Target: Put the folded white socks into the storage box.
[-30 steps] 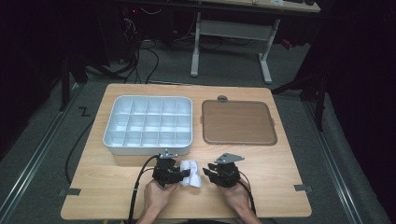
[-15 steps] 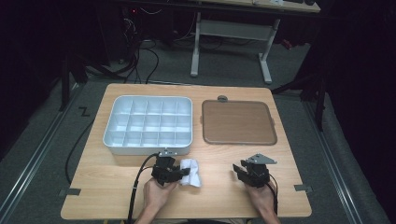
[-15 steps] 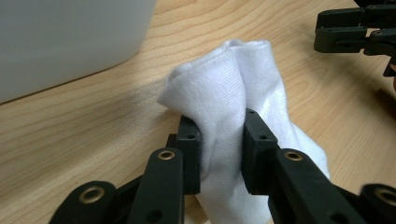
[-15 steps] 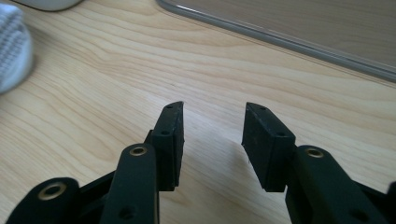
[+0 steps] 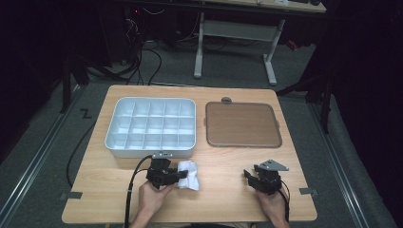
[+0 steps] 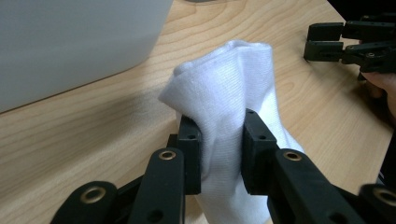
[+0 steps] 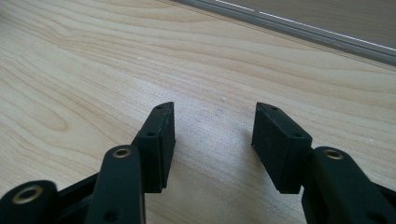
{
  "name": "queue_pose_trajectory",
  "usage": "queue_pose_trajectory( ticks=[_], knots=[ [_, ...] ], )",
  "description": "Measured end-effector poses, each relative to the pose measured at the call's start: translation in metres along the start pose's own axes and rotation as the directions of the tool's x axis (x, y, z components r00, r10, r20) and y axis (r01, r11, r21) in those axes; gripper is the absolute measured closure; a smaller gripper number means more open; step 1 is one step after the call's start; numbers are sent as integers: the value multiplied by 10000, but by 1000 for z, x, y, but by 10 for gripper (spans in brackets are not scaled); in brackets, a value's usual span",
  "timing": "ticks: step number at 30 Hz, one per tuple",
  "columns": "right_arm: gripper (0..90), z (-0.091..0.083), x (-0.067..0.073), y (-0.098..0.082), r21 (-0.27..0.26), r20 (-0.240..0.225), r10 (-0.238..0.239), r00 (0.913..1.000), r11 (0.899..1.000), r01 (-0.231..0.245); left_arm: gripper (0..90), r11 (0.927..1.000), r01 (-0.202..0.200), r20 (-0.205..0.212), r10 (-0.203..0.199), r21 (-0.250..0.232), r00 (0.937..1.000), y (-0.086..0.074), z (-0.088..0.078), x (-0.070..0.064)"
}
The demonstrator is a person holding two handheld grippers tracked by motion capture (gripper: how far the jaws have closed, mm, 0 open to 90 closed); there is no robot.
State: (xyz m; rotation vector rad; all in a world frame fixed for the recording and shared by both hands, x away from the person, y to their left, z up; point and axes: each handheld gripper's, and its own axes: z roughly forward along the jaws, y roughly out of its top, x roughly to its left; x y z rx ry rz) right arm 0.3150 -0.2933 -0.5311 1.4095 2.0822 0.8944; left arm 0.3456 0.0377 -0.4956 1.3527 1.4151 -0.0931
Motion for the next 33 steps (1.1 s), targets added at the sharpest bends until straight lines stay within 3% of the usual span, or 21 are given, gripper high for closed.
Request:
queue_pose_trajectory(
  ticks=[13,18,21,23,25,31,33],
  knots=[
    [476,0,0,0,12,40,90,10000,10000,-90,733,9997,-60,166,64,-221,9998,11,-18,-1],
    [469,0,0,0,17,49,111,9999,9999,-111,733,9998,-178,157,179,-91,9997,20,-26,1],
    [466,1,0,0,18,84,86,9999,10000,-86,733,10000,24,243,-21,-93,9997,21,-32,3],
    [464,1,0,0,19,105,87,9999,10000,-87,733,9997,-249,-23,249,36,9997,20,-32,6],
    [464,1,0,1,19,124,99,9999,9999,-99,733,9999,-91,36,91,-46,10000,24,-35,7],
    [464,1,0,1,21,116,113,9999,9999,-113,734,9993,-112,189,119,-345,9998,34,-47,8],
    [463,1,0,0,16,106,110,9999,9999,-110,734,9989,91,266,-79,-450,9996,39,-51,9]
  ],
)
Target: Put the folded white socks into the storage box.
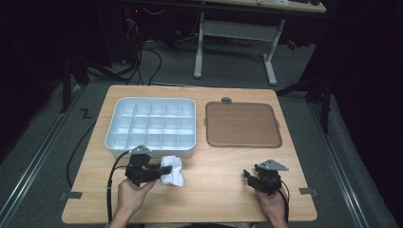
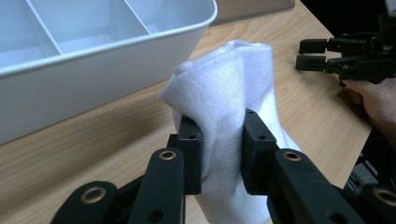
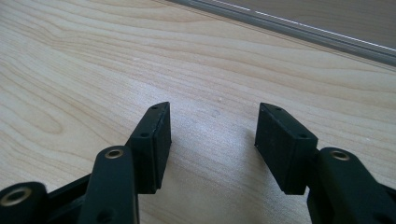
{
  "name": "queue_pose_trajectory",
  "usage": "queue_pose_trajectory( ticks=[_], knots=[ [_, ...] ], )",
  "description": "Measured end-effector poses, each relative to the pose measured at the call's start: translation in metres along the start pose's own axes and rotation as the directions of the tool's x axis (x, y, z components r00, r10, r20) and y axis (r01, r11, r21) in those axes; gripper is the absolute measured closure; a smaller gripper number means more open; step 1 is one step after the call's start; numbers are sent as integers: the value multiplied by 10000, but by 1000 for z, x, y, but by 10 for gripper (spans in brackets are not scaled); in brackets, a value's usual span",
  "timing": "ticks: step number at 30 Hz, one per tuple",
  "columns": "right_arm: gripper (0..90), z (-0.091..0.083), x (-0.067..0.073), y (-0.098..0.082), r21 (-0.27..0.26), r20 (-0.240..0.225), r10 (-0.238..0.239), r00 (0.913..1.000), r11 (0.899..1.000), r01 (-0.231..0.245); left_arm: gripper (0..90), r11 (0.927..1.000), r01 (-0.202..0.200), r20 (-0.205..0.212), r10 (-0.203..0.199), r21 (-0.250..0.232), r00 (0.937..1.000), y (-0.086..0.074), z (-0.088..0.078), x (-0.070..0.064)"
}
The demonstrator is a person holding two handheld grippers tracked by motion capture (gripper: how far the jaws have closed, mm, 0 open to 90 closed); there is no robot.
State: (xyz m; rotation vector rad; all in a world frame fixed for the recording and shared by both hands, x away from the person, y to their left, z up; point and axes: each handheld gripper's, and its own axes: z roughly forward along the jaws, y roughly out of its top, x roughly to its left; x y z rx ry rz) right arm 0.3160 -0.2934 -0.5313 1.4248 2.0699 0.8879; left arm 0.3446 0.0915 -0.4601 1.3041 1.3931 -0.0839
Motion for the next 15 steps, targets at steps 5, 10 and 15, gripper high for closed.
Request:
queue_pose_trajectory(
  ticks=[5,10,15],
  knots=[
    [462,0,0,0,-6,-17,11,10000,10000,-11,734,9998,53,-31,-53,-198,10000,15,-7,3],
    [462,0,-1,0,-15,-38,33,10000,10000,-33,734,9999,-108,-68,109,67,9999,29,-8,0],
    [463,1,0,1,-5,-18,57,10000,10000,-57,734,9996,-262,-51,262,46,9996,40,-8,-3]
  ],
)
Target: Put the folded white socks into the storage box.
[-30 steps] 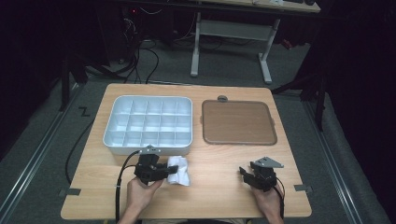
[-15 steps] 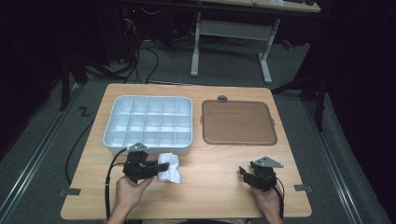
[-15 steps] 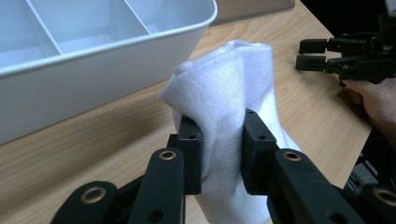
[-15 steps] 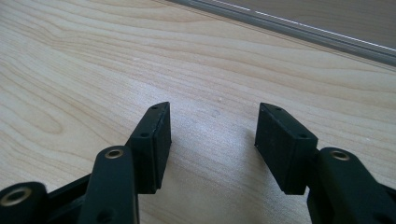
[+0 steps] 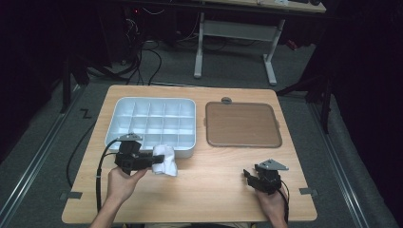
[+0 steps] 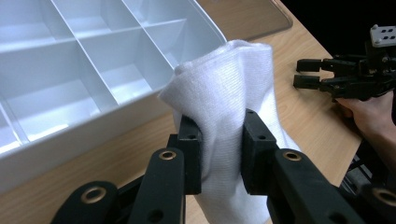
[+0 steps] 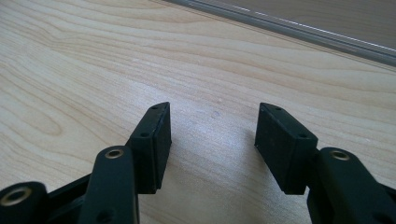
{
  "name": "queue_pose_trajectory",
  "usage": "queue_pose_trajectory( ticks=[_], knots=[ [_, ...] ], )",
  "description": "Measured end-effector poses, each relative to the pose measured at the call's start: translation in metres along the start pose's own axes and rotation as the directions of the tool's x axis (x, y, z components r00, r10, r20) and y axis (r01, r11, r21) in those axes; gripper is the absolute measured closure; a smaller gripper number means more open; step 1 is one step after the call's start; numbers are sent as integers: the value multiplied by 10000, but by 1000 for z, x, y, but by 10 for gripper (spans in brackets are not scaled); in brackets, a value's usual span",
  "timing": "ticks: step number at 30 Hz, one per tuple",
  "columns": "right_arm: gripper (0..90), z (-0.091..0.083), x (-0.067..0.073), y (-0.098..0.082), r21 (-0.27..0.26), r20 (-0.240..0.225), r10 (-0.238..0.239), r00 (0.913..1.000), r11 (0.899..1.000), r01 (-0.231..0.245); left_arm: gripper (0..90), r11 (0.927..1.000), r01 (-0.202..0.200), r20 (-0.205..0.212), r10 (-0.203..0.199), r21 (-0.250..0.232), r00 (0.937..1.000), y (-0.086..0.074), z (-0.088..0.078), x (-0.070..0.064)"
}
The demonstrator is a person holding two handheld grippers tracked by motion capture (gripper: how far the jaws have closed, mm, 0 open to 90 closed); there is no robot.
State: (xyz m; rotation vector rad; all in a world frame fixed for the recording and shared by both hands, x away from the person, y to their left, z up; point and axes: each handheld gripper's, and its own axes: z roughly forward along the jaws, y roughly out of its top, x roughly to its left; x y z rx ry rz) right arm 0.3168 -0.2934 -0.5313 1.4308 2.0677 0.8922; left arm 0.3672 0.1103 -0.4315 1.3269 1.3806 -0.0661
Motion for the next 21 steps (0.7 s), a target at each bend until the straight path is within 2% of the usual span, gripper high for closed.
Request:
queue_pose_trajectory(
  ticks=[3,6,10,11,15,21],
  knots=[
    [466,0,0,0,-10,-12,17,10000,10000,-17,734,9998,193,-7,-193,-6,9998,7,0,3],
    [464,0,0,0,-3,4,14,10000,10000,-14,737,9998,191,-30,-191,-16,9998,16,2,5],
    [467,0,0,0,2,25,-12,10000,10000,12,739,9997,236,97,-235,-98,9997,26,4,8],
    [467,0,0,0,0,23,-9,10000,10000,9,738,9993,367,176,-365,-116,9992,30,4,8],
    [462,0,0,0,3,34,-16,10000,10000,16,739,9995,299,212,-297,-84,9993,45,6,10],
    [459,0,1,0,24,-4,-94,10000,10000,94,739,9985,541,-21,-541,-127,9985,62,11,22]
  ],
)
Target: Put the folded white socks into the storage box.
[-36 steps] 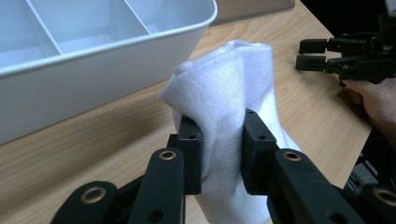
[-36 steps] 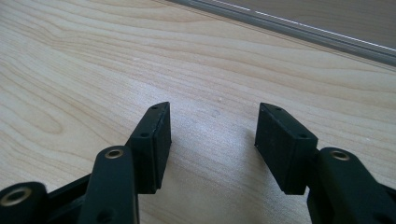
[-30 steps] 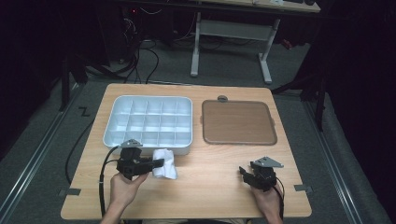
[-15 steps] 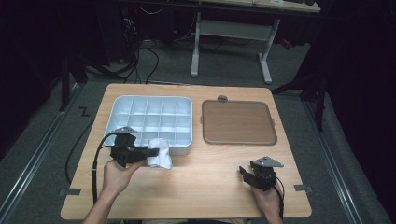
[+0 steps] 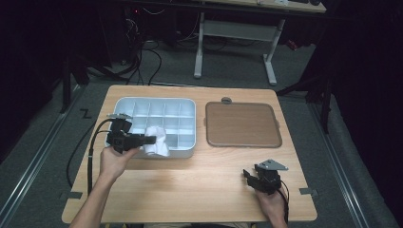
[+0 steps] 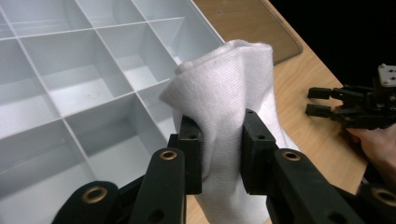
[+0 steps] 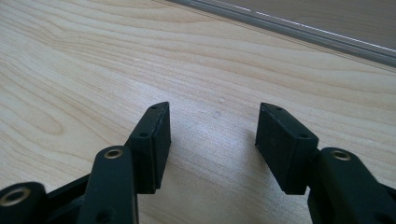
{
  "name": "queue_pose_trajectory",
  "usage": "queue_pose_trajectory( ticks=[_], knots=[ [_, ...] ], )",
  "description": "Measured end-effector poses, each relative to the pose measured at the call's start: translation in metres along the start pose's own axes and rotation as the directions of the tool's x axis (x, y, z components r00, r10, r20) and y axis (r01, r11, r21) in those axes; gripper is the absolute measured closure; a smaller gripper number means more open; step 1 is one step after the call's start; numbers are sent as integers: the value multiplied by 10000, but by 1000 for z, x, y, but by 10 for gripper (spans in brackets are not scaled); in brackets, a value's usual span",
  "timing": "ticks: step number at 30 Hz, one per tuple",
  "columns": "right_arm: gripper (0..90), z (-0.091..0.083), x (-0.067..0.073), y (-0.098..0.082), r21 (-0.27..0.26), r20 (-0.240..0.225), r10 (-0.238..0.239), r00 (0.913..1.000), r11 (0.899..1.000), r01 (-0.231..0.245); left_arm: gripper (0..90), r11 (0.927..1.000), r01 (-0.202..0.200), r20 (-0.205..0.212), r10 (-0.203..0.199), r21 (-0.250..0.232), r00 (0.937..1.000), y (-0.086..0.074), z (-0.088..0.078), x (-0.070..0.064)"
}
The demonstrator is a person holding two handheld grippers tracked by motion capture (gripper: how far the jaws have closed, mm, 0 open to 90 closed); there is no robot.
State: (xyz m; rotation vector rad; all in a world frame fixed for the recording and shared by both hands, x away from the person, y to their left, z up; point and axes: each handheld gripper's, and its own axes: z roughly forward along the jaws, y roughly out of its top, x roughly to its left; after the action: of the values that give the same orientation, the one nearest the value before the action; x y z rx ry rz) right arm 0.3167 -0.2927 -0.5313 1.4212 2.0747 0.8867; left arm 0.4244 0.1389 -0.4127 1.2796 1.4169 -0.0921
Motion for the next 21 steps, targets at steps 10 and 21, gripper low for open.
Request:
queue_pose_trajectory(
  ticks=[10,21],
  knots=[
    [459,0,1,0,-7,-24,3,10000,10000,-3,738,10000,68,176,-67,-45,9998,18,10,15],
    [459,-1,2,-1,-27,-40,-30,10000,10000,30,737,9991,313,47,-314,275,9995,14,32,33]
  ],
)
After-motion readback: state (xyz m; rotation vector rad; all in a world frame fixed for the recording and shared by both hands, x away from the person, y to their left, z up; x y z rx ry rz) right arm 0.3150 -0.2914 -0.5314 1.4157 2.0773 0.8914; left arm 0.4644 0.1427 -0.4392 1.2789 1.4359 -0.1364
